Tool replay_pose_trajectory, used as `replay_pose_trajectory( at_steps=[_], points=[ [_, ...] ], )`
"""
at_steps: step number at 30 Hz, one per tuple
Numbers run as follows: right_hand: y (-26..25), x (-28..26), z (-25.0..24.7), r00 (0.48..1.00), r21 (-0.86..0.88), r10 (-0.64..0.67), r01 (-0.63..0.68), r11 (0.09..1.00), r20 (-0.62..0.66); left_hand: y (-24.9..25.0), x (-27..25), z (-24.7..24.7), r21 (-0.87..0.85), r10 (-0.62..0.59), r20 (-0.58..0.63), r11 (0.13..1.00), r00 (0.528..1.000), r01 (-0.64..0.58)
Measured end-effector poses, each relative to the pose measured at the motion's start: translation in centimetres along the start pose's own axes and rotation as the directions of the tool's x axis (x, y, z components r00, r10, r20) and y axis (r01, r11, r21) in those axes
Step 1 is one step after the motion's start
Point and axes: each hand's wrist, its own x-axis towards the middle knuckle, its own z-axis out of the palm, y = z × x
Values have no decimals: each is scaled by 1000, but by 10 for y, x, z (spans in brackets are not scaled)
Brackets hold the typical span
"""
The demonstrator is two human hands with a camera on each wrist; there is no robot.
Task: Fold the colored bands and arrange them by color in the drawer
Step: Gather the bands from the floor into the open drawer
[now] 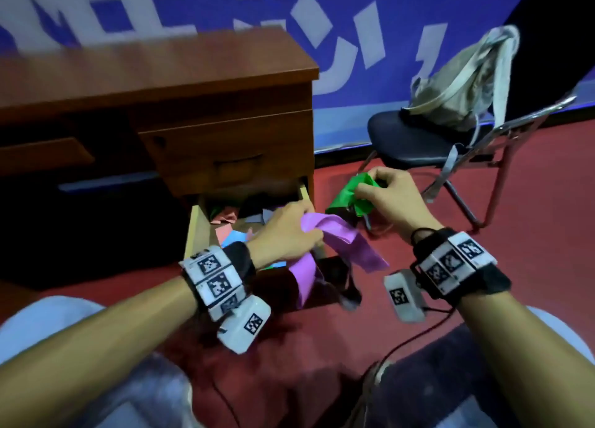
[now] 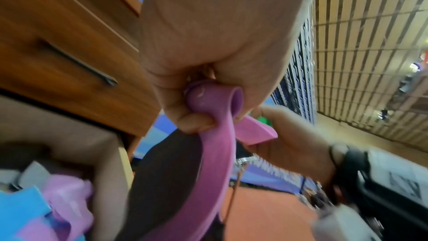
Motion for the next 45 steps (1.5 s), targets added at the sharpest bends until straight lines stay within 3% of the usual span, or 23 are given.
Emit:
replay_pose_trajectory(
  at_steps=[6,9,12,19,23,30,33,36,40,43,45],
  points=[
    [-15,13,67,990,60,-9,0,998,143,-70,-21,-93,-54,-180,-191,983,965,173],
    [-14,32,100,978,14,-40,38,999,204,-107,-24,-116,-144,-279,-310,959,909,245],
    [-5,56,132,971,-68,-26,43,997,239,-139,-16,-123,-209,-336,-342,938,878,278],
    [19,90,169,953,-170,63,-13,985,295,-172,23,-128,-245,-298,-455,948,839,204],
    [27,101,175,952,-204,105,-46,978,289,-178,45,-137,-230,-231,-589,967,774,113],
    [42,116,188,923,-205,166,-98,974,348,-199,60,-120,-145,-233,-468,972,852,186],
    [50,120,197,882,-230,240,-155,961,405,-206,60,-110,-205,-285,-297,951,911,231],
    [53,118,203,849,-302,284,-156,940,446,-204,57,-106,-198,-301,-170,943,939,266],
    [43,110,193,863,-477,216,33,878,457,-203,52,-108,-102,-287,-116,956,951,276],
    [40,103,176,850,-651,154,257,714,503,-201,47,-103,-30,-272,-86,962,958,271],
    [43,101,165,835,-703,182,296,647,519,-201,45,-99,24,-261,-49,965,964,262]
  ],
)
